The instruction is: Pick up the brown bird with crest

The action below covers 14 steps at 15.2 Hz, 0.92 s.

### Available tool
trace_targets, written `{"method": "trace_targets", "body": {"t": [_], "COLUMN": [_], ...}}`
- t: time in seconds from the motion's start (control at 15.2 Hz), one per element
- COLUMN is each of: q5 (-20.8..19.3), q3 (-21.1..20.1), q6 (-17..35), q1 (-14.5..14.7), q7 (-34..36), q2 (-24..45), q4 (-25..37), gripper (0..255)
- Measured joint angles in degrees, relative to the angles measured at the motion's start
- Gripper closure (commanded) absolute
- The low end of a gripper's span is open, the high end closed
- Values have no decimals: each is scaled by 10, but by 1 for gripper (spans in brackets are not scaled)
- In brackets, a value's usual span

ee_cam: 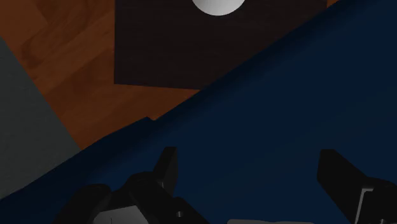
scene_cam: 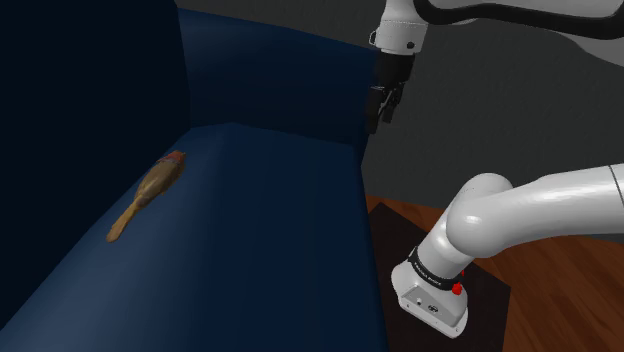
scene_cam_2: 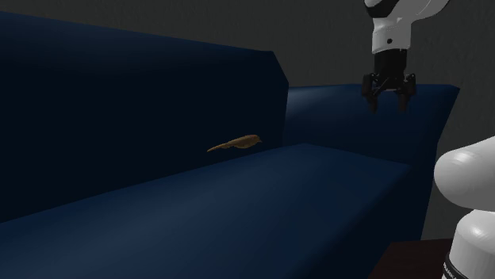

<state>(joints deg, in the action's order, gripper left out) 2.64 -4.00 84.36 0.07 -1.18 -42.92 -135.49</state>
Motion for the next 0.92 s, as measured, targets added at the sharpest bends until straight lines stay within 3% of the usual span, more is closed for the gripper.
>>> {"method": "trace_targets", "body": {"t": [0.33,0.92], "q5": [39,132], "q3": [-37,-146], "q6": [26,121], "q1": [5,10], "q7": [63,246], "q2": [9,98], "q4": [-11,17], "gripper": [0,0]}}
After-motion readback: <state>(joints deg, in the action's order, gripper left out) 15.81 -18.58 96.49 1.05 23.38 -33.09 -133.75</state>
